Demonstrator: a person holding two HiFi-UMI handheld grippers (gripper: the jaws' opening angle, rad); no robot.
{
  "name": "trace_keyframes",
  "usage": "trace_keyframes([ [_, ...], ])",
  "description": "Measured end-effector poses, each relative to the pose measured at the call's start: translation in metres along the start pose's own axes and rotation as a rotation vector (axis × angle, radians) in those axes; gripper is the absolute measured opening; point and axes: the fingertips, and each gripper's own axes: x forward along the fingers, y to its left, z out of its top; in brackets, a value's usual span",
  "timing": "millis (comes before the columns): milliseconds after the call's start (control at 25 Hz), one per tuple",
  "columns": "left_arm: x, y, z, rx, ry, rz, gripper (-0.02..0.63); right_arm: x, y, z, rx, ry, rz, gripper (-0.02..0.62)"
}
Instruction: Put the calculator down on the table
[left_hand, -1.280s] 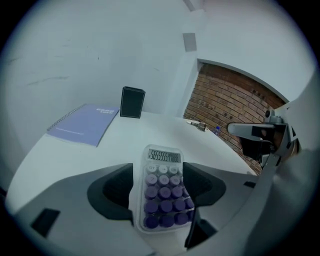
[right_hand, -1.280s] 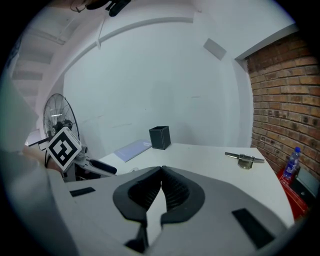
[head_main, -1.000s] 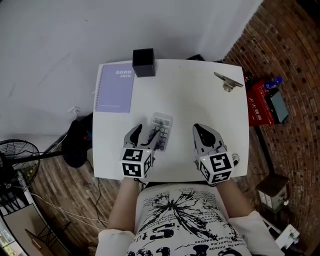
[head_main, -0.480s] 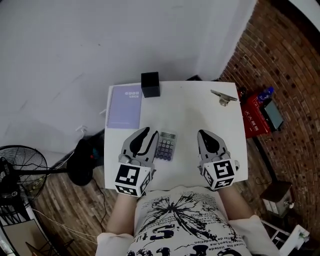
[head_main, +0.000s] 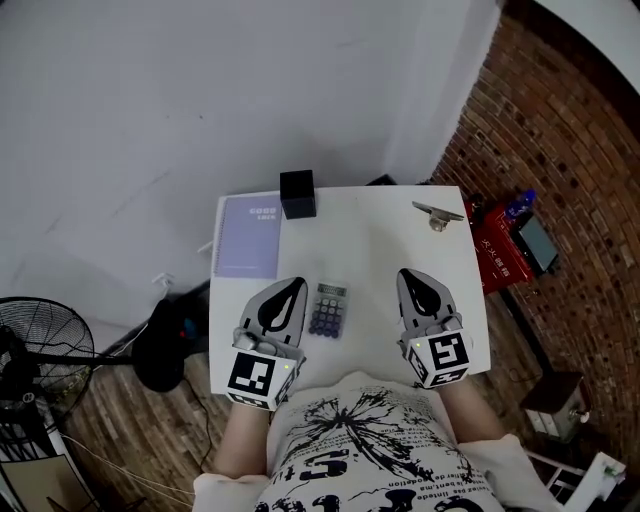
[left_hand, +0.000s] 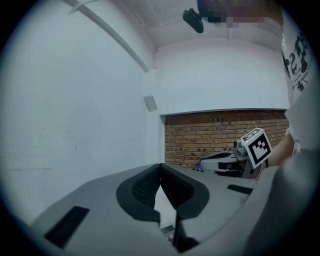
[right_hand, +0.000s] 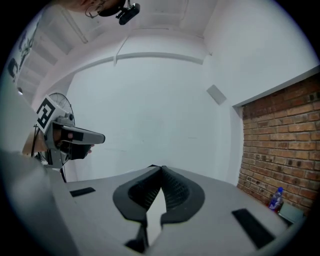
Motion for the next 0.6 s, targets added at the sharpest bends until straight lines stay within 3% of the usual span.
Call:
trace_keyframes([
  [600,0.013,0.001,-0.013,-0.008,-0.007,-0.018,0.014,0.008,0.003,-0.002,-0.019,0.004,0.043,0.012],
])
